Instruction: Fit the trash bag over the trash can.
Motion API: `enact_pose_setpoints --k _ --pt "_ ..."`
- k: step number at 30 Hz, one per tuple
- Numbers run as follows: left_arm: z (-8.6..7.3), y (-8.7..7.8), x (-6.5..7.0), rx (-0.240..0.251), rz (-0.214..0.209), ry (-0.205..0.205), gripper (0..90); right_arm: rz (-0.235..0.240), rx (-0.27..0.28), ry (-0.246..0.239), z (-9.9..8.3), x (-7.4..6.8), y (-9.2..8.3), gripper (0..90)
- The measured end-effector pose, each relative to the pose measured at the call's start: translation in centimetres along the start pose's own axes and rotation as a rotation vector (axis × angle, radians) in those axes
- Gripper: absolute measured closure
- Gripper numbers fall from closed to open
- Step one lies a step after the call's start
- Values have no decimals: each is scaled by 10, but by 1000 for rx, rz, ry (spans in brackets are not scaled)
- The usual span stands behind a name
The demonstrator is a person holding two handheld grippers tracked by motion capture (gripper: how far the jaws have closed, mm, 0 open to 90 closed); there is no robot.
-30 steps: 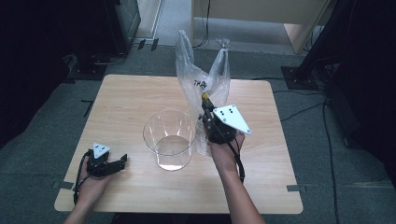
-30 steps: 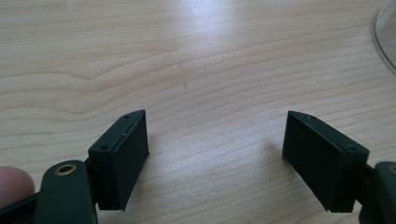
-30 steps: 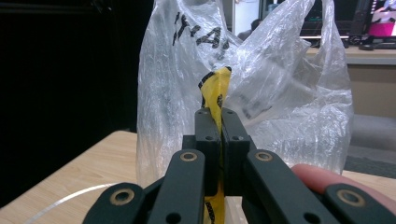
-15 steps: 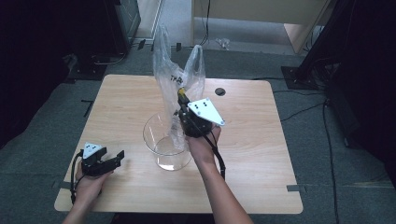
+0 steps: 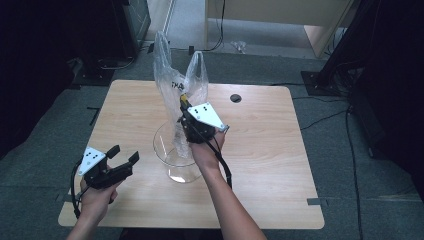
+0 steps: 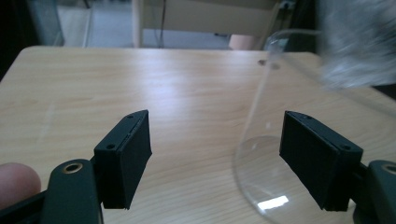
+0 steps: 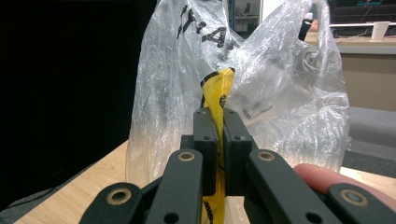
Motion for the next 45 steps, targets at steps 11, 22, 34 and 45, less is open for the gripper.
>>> enact_pose_setpoints --k 11,22,34,45 --pt "38 0 46 84 -111 54 259 -5 -12 -9 -4 -1 5 871" --pt "49 22 77 55 -214 87 319 6 -3 -14 -5 -10 9 871" --pt "47 44 94 -22 -212 108 616 38 18 14 -3 -10 5 871" --pt "39 51 88 -59 -118 199 874 137 -2 34 2 2 -12 874"
Point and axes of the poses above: each handheld gripper's, and its own axes: y roughly forward along the jaws, z roughly out of its top, x roughly to its right, the point moved 2 cm from there along y, roughly forward along the jaws, and after that the axes turned 6 degrees about y, right-handed, at the moved point
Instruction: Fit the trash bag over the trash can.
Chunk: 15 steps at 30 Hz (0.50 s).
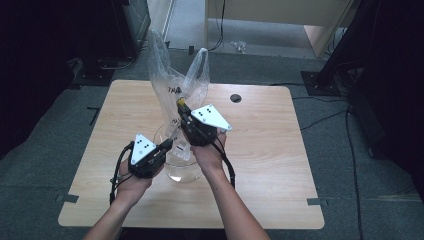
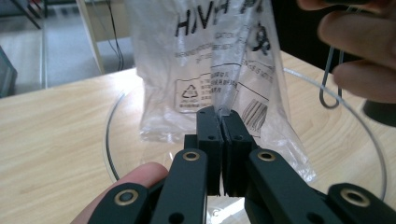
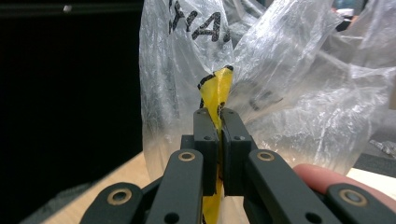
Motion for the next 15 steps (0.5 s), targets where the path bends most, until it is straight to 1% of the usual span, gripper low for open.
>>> enact_pose_setpoints --k 1,3,4,5,6,7,8,9,12,13,15 --pt "-2 0 0 -2 -19 2 846 5 -11 -13 -2 1 -2 876" --pt "-3 -2 -1 16 -66 -16 654 2 -37 -48 -6 3 -7 882" --pt "-4 -3 -2 18 -77 -24 572 -15 -55 -71 -9 4 -9 882" --pt "-5 -5 -4 27 -89 -36 492 -22 -67 -90 -12 5 -12 882" --pt "-5 -6 -6 39 -105 -53 432 -21 -77 -100 -15 7 -14 882" --pt "-6 -8 -8 46 -113 -64 393 -19 -85 -104 -18 9 -17 882" --pt "-7 -10 -10 53 -120 -67 360 -16 -94 -107 -21 10 -19 882" --pt "-8 -11 -12 64 -126 -80 343 -11 -104 -114 -24 11 -21 882" --pt "-7 -16 -18 92 -136 -108 313 -21 -129 -158 -33 14 -25 877" --pt "-6 -18 -20 105 -130 -112 307 -15 -137 -162 -35 14 -25 861" --pt "-4 -20 -24 120 -115 -120 304 18 -166 -169 -39 14 -27 779"
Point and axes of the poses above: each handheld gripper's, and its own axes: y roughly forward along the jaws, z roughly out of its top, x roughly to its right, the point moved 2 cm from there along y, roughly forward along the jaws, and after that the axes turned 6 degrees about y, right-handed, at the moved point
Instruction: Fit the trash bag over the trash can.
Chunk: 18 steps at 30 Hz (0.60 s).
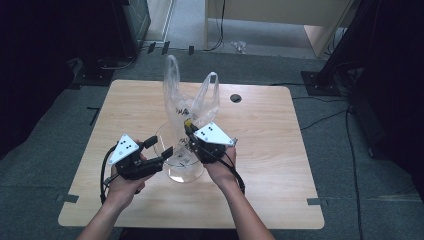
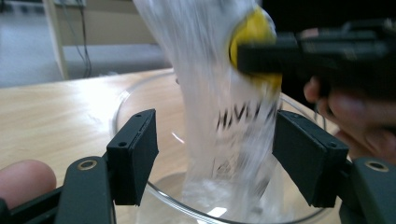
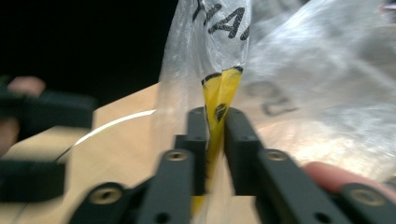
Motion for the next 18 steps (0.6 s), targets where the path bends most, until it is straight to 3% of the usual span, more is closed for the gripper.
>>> enact_pose_setpoints --k 3,5,6,11,18 --pt "4 -3 -6 13 36 -13 305 61 -32 -28 -5 -6 -5 507" --pt "6 -4 -10 20 56 -21 306 58 -32 -42 -8 -7 -10 342" --pt "7 -5 -11 24 65 -24 306 52 -30 -47 -9 -7 -13 315" --pt "14 -8 -17 39 93 -39 306 74 -16 -9 -9 1 -27 274" --pt "28 -4 -21 53 119 -39 297 -9 -10 54 1 17 -30 313"
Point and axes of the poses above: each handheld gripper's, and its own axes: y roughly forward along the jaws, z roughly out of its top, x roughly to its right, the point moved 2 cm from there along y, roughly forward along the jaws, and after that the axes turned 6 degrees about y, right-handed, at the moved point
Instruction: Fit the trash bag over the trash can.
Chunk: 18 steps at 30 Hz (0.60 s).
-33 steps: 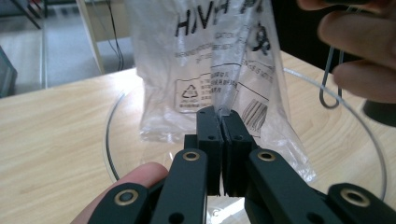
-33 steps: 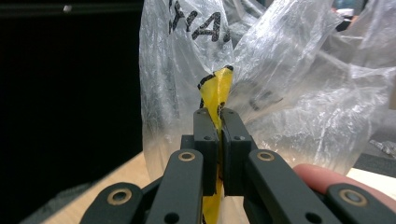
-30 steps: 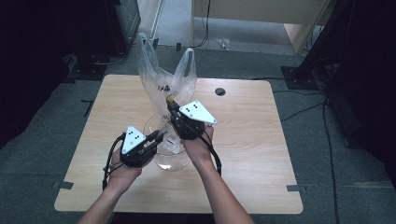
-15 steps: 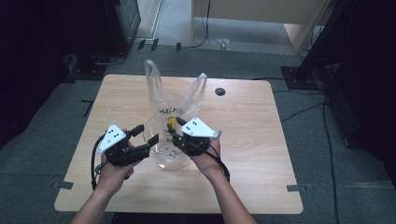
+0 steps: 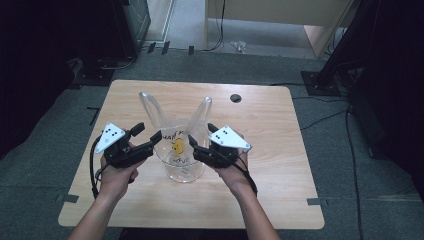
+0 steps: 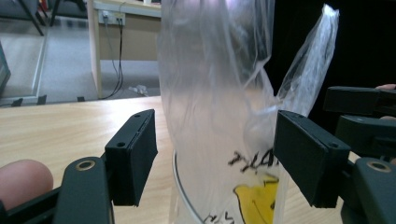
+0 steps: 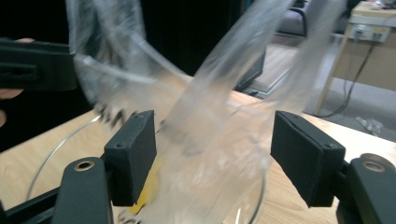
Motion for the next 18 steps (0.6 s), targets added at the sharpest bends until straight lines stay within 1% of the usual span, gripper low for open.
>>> enact_pose_setpoints --k 2,5,7,8,9,11,13,14,17,18 --pt "4 1 -1 0 7 7 295 -13 7 26 4 4 2 328" --pt "12 2 -3 13 16 6 291 -33 14 71 12 5 4 348" --pt "16 2 -6 21 20 3 290 -36 25 85 15 3 4 380" --pt "18 2 -8 23 23 3 290 -29 31 92 17 1 4 399" --pt "19 1 -10 23 26 4 290 -20 31 95 19 0 4 415" --pt "20 1 -13 23 32 1 292 -24 25 95 21 -3 6 440" --pt "22 2 -15 23 36 1 295 -24 18 110 23 -4 10 449" --pt "22 3 -15 22 37 2 295 -32 19 126 25 -5 12 447" --pt "25 5 -16 20 39 8 296 -51 44 167 31 -7 17 439" --pt "27 5 -17 20 40 6 296 -60 49 169 33 -8 19 472"
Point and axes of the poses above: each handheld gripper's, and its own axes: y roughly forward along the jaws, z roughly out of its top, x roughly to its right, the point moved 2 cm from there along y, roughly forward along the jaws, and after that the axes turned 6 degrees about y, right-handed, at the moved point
